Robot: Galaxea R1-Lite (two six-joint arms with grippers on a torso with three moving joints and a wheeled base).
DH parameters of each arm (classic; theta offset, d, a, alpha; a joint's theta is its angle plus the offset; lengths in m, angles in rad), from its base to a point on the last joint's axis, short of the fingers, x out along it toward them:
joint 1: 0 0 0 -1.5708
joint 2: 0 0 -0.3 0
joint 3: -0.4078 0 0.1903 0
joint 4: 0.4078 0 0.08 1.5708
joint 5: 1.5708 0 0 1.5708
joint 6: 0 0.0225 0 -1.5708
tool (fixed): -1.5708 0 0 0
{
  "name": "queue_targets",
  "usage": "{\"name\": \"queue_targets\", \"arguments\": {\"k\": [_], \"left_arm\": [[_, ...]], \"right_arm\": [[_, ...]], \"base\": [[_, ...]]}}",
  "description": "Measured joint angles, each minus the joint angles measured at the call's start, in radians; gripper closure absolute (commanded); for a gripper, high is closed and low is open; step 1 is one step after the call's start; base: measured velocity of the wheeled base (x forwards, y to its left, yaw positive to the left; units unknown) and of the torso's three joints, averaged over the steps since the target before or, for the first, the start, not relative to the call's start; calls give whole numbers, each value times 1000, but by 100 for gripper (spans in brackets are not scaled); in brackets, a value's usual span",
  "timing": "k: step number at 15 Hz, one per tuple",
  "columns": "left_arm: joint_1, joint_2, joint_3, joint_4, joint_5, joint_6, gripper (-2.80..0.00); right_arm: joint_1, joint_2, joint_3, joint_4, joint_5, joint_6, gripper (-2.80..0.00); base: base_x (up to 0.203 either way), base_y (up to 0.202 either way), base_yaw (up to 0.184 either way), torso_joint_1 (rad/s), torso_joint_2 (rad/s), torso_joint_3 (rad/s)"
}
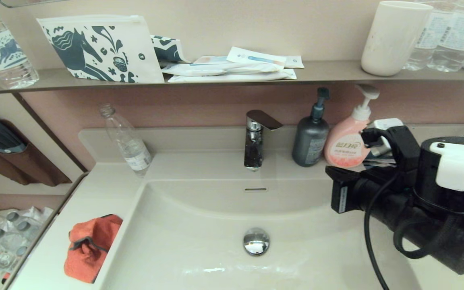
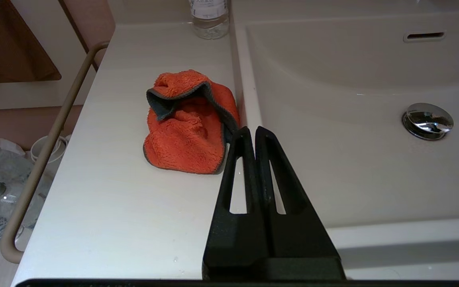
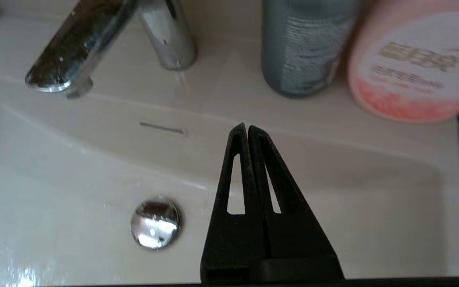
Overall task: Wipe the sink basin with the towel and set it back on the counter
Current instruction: Turn on the faucet
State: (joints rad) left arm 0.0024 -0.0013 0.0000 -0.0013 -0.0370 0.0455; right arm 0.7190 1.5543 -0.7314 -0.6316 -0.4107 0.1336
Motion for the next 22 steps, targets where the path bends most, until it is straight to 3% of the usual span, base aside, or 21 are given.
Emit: {"name": "queue_targets", "arguments": {"k": [8,14,22], "left_arm": [[0,0,0,0,0,0,0],[0,0,0,0,0,0,0],[0,0,0,0,0,0,0]], "right_arm": [[31,266,-181,-261,-63,-109,0],[40,363,-303,-319,-68,-156,0],[58,408,-366,-377,-67,-212,0]], "base": [[0,0,0,0,0,0],[0,0,0,0,0,0],[0,0,0,0,0,0]]}}
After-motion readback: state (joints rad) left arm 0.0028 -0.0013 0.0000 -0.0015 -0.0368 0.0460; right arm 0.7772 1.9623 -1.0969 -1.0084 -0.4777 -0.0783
